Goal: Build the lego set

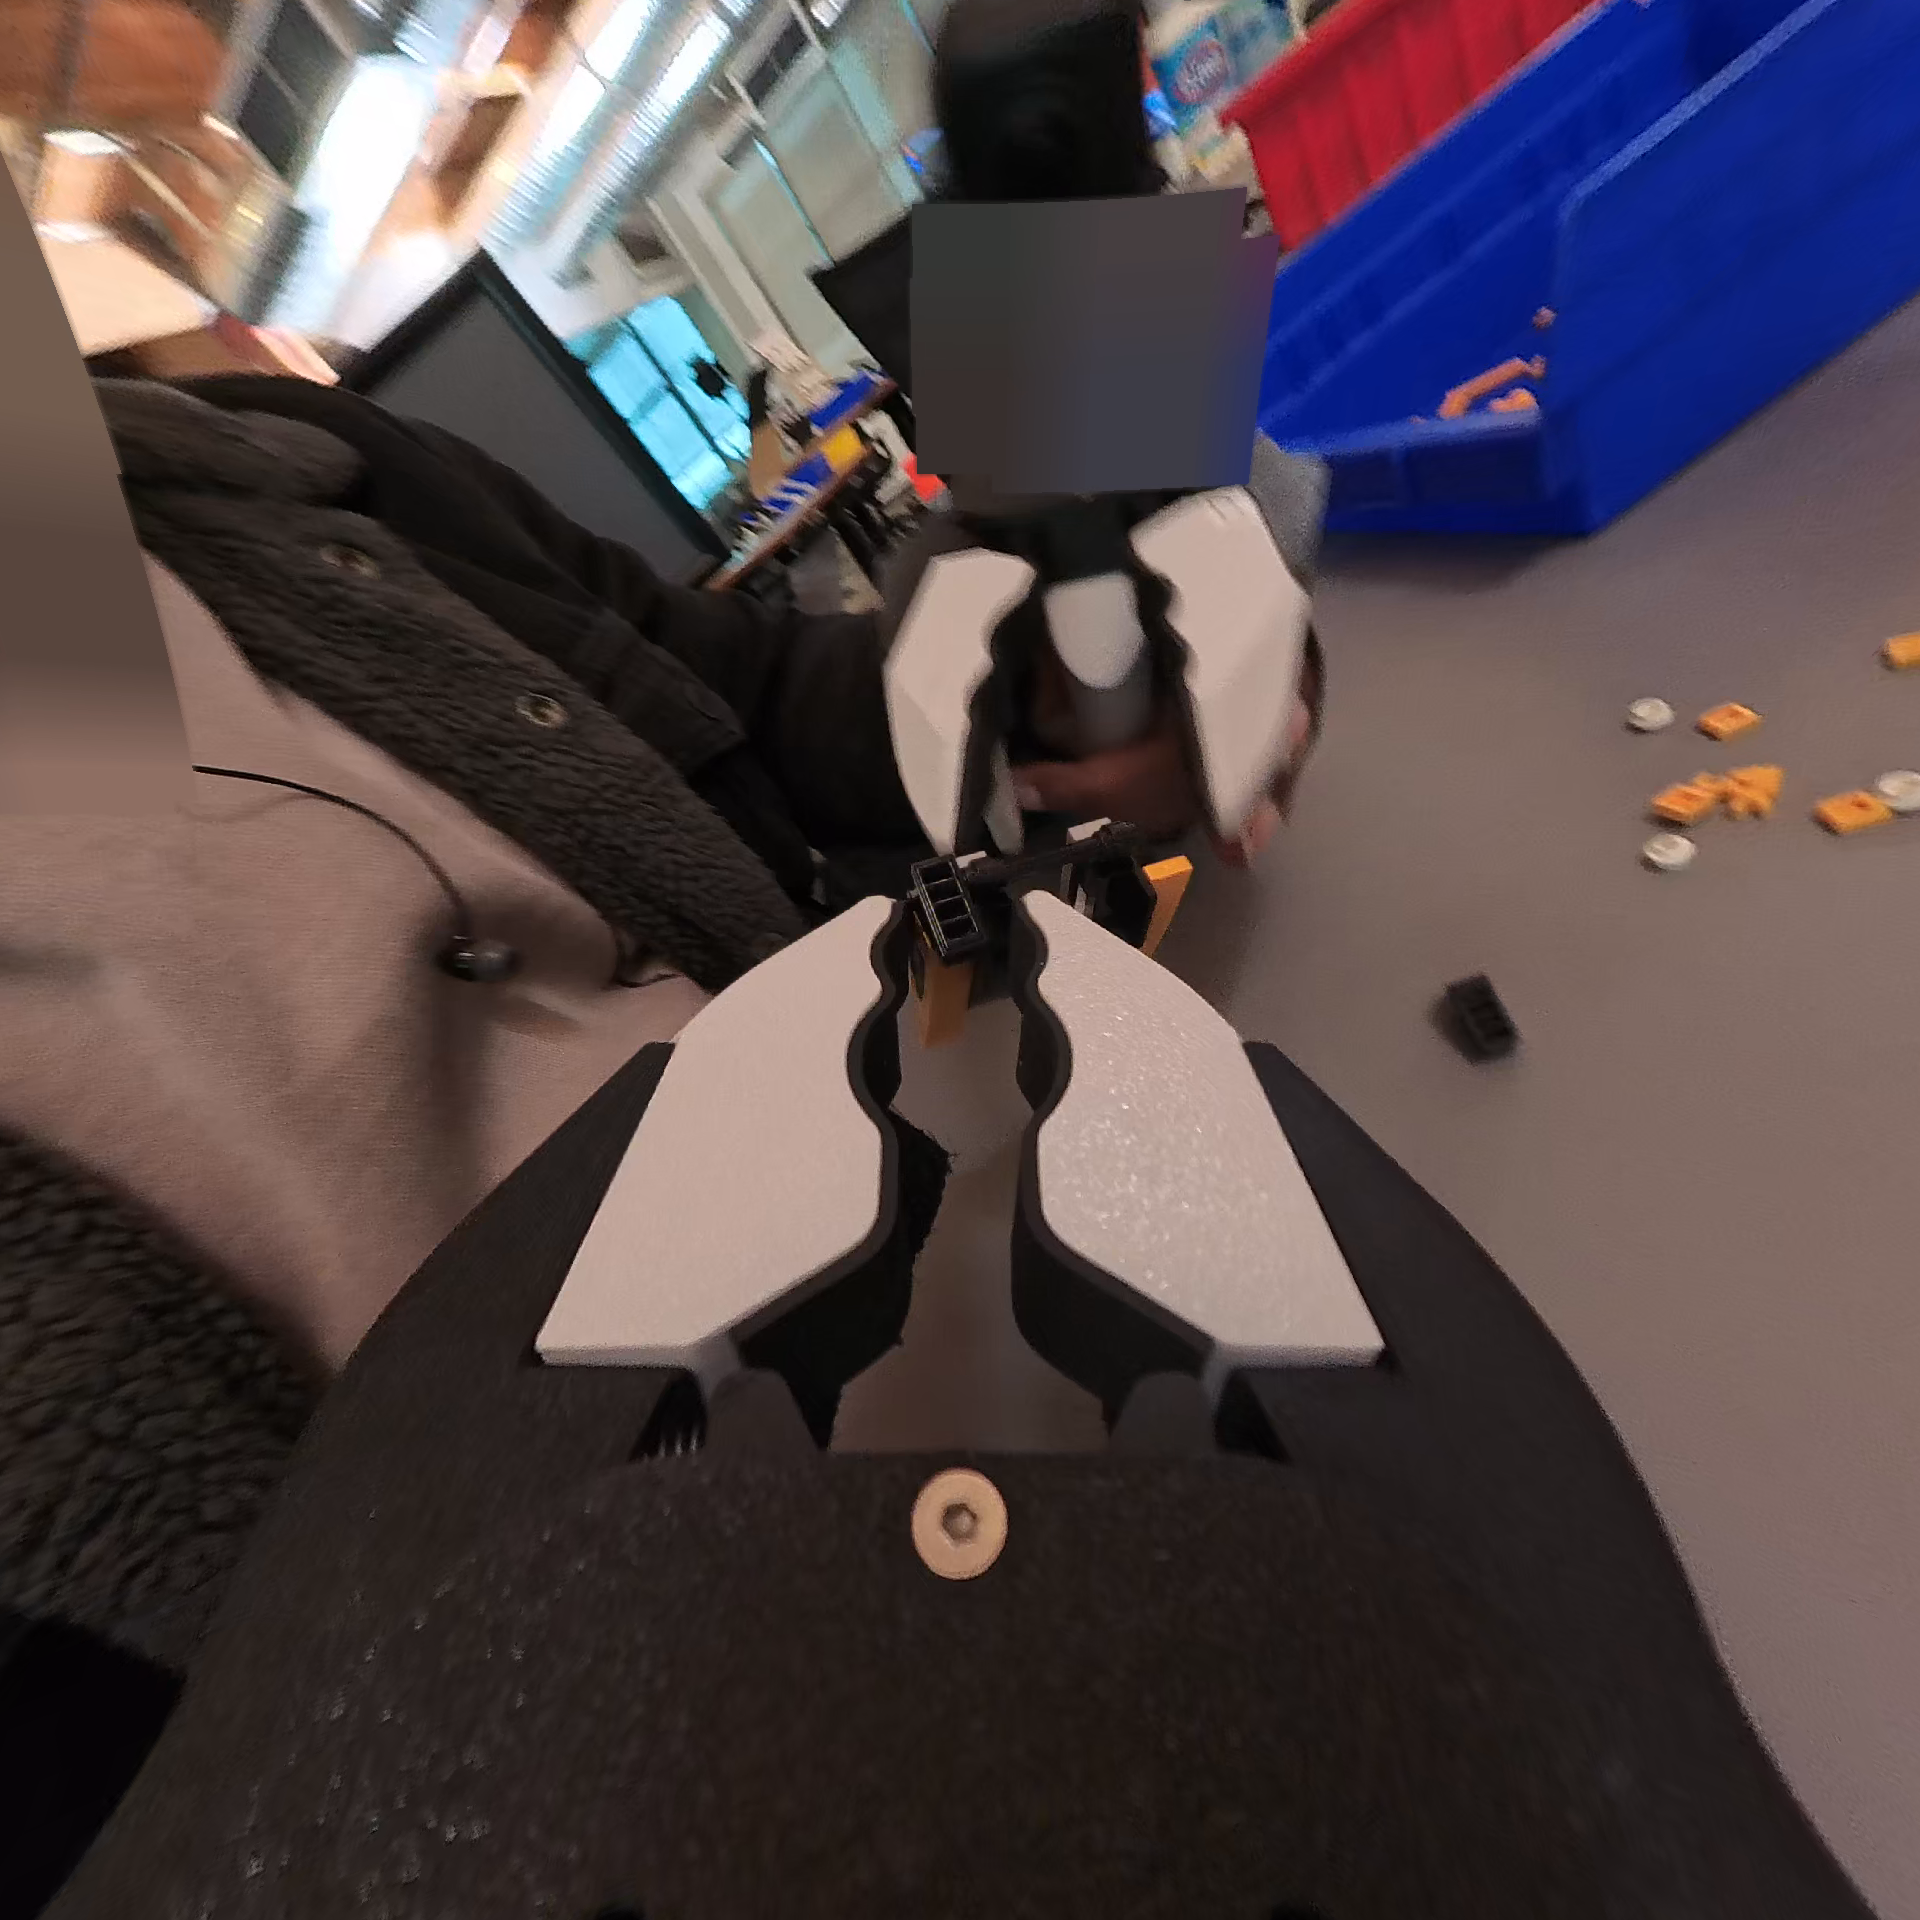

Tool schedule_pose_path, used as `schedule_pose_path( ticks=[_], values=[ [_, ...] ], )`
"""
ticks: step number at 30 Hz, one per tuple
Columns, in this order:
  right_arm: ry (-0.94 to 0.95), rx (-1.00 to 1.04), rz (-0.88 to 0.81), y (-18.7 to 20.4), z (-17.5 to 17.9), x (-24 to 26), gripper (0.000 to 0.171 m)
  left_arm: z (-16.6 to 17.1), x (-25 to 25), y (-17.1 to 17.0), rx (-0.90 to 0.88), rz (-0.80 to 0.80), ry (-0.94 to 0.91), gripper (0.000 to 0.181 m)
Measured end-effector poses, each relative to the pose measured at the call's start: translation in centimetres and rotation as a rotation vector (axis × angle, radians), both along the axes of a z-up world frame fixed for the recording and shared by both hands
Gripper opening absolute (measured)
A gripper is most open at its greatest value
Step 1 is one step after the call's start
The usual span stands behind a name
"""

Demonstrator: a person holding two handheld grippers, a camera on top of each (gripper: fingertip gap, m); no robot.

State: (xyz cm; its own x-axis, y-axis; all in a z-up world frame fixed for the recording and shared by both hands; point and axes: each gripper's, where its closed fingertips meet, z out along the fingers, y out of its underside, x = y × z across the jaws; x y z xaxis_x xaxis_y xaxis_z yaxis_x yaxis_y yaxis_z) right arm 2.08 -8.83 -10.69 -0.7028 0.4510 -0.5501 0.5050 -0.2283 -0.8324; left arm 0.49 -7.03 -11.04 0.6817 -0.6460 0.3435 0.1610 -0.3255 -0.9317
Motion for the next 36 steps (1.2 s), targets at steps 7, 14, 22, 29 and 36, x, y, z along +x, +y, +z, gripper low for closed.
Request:
schedule_pose_path(
  ticks=[7,14,22,29,36],
  values=[
    [0.07,-0.113,0.059,-0.4,2.2,1.0,0.018,0.2,2.5,-1.2,-0.134,-0.179,-0.243,0.039],
    [0.112,-0.184,0.09,-0.4,3.4,1.6,0.018,1.5,2.6,-1.2,-0.23,-0.227,-0.502,0.023],
    [0.119,-0.271,0.1,0.2,4.1,1.7,0.019,2.1,2.8,-1.1,-0.252,-0.231,-0.569,0.021],
    [0.117,-0.265,0.031,1.4,4.1,1.1,0.022,2.1,2.2,-0.7,-0.256,-0.193,-0.619,0.021],
    [0.095,-0.171,-0.093,2.9,3.6,0.2,0.03,1.7,0.6,0.2,-0.246,-0.096,-0.619,0.022]
  ],
)
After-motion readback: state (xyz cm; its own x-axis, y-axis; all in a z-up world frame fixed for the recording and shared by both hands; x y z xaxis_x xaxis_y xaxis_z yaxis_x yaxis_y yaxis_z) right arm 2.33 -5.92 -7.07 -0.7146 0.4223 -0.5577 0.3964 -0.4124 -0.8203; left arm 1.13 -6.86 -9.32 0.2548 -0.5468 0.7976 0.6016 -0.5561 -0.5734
